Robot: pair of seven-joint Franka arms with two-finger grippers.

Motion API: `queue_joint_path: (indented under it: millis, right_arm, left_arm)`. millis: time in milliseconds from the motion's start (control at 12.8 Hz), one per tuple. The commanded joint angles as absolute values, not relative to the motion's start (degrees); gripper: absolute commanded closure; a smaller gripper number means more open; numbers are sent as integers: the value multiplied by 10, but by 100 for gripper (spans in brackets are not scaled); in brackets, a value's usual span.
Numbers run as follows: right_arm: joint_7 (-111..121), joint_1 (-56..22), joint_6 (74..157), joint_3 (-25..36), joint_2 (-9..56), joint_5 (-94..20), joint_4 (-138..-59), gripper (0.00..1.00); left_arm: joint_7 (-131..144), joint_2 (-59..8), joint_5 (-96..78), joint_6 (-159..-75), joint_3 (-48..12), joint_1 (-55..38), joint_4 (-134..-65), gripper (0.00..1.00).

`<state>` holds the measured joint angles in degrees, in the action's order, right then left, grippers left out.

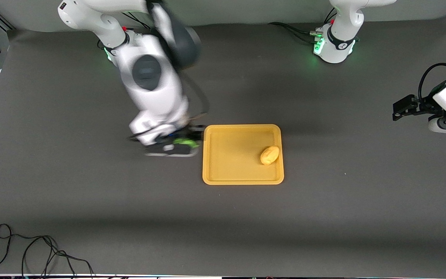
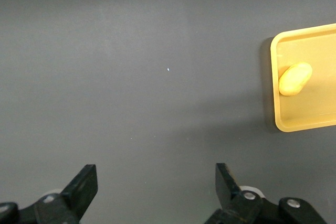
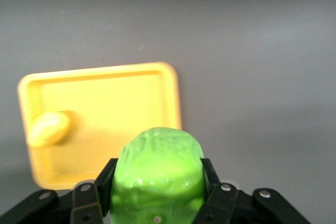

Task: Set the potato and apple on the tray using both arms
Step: 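Carry the green apple with the right gripper over the tray, then lower the apple onto the tray beside the potato and open the right gripper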

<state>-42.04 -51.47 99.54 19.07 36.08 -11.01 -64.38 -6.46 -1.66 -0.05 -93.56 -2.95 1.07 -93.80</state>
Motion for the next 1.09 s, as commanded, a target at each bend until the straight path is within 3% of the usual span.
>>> queue_joint_path:
  millis: [0, 546, 1014]
  right_arm:
    - [-517, -506, 1018, 147, 458, -120, -540, 73]
    - [-527, -531, 1186, 146, 599, -98, -546, 72]
    - [-524, -533, 1245, 146, 621, -96, -579, 68]
  left_arm:
    - [-54, -23, 5, -937, -26, 4, -926, 0]
    - [-54, -26, 4, -937, -26, 4, -925, 0]
    - [-54, -26, 4, -937, -26, 4, -925, 0]
